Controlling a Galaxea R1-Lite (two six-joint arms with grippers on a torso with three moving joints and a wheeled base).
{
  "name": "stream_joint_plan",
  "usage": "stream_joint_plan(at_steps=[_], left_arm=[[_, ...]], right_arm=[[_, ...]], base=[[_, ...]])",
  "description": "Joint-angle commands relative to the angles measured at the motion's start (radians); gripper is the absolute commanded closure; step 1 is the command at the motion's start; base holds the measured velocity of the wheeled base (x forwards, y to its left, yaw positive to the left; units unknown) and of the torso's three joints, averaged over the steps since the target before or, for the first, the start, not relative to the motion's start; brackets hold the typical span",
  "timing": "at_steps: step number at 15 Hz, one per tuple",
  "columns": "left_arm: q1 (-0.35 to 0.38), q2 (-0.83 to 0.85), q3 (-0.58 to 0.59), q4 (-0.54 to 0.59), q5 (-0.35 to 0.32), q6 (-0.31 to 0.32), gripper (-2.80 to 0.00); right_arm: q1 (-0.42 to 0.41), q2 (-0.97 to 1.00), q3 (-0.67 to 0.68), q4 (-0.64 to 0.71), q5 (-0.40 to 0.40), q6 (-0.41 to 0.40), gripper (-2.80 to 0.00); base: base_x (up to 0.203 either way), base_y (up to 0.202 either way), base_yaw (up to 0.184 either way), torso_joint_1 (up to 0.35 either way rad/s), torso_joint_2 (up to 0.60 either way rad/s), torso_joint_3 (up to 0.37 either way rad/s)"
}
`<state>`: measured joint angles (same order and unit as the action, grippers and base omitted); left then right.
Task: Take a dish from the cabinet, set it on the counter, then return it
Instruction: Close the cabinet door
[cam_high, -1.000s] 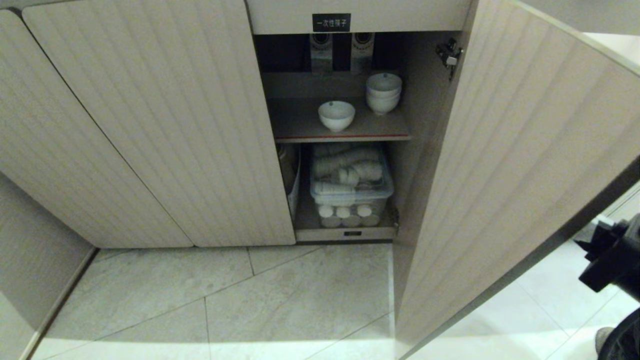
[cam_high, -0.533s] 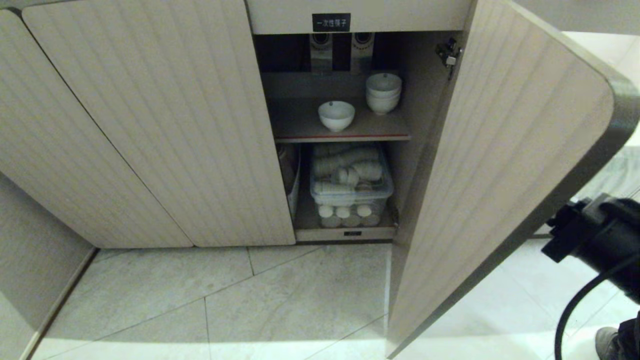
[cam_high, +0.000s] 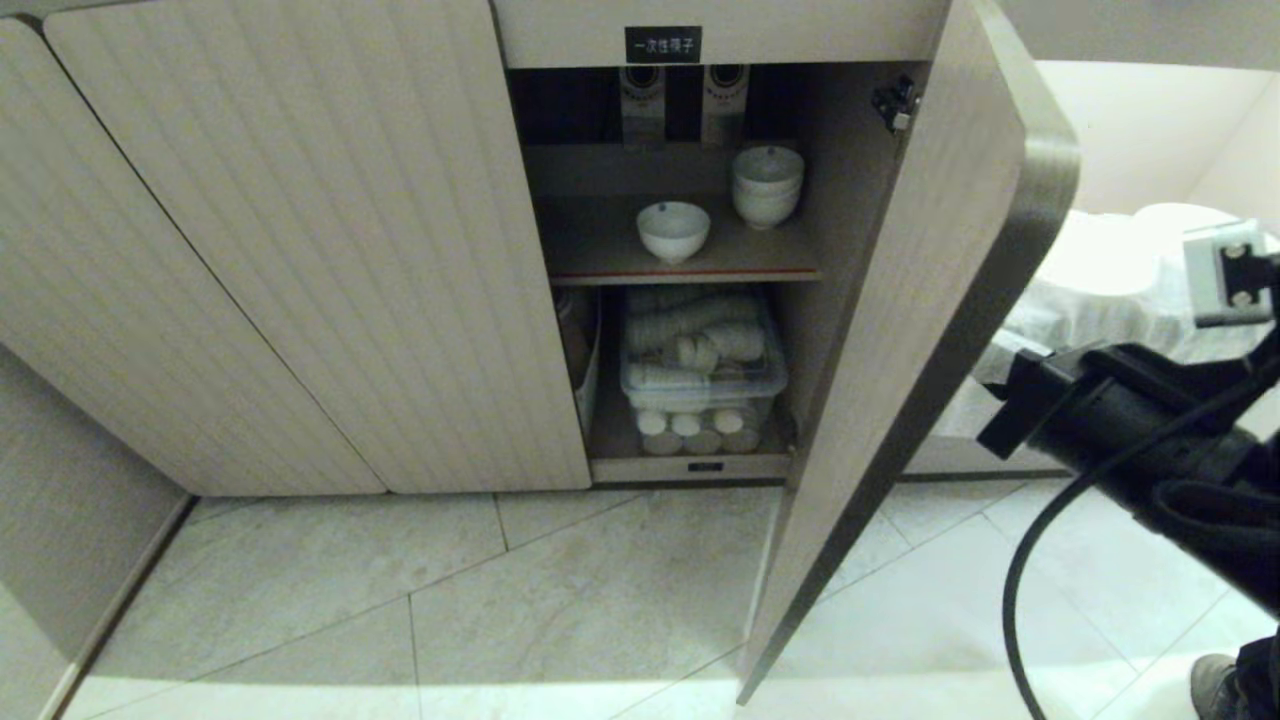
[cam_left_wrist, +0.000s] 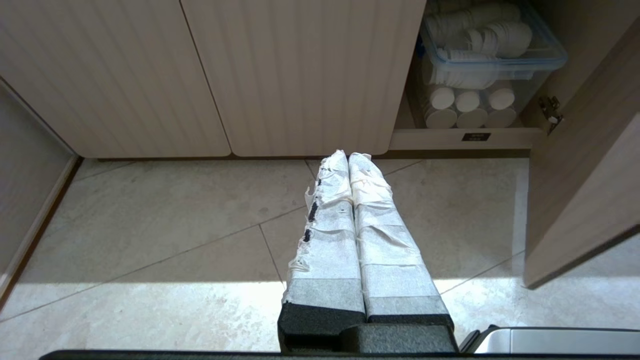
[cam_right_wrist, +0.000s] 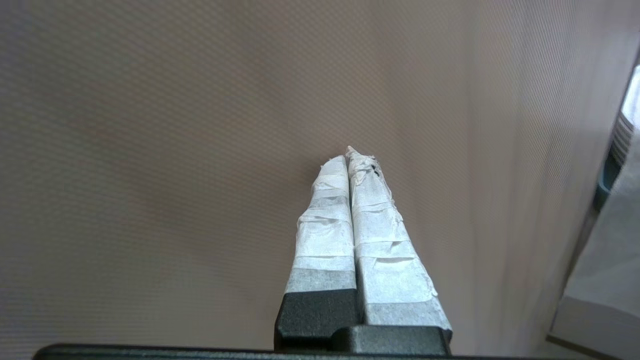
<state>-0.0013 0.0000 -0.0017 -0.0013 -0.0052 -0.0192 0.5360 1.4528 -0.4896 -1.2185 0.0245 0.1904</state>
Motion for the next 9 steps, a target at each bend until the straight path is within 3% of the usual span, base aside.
stream_joint_plan(at_steps=[1,9], left_arm=[[0.000,0.000,0.000,0.000,0.000,-0.001,0.00],[0.000,0.000,0.000,-0.002,-0.001,-0.001,0.00]], right_arm=[[0.001,0.061,-0.038,-0.021,0.000,0.001,0.00],[0.001,0.210,-0.188,-0.033,0.000,0.003,0.00]], base=[[0.000,0.000,0.000,0.000,0.00,0.000],[0.000,0.000,0.000,0.000,0.00,0.000]])
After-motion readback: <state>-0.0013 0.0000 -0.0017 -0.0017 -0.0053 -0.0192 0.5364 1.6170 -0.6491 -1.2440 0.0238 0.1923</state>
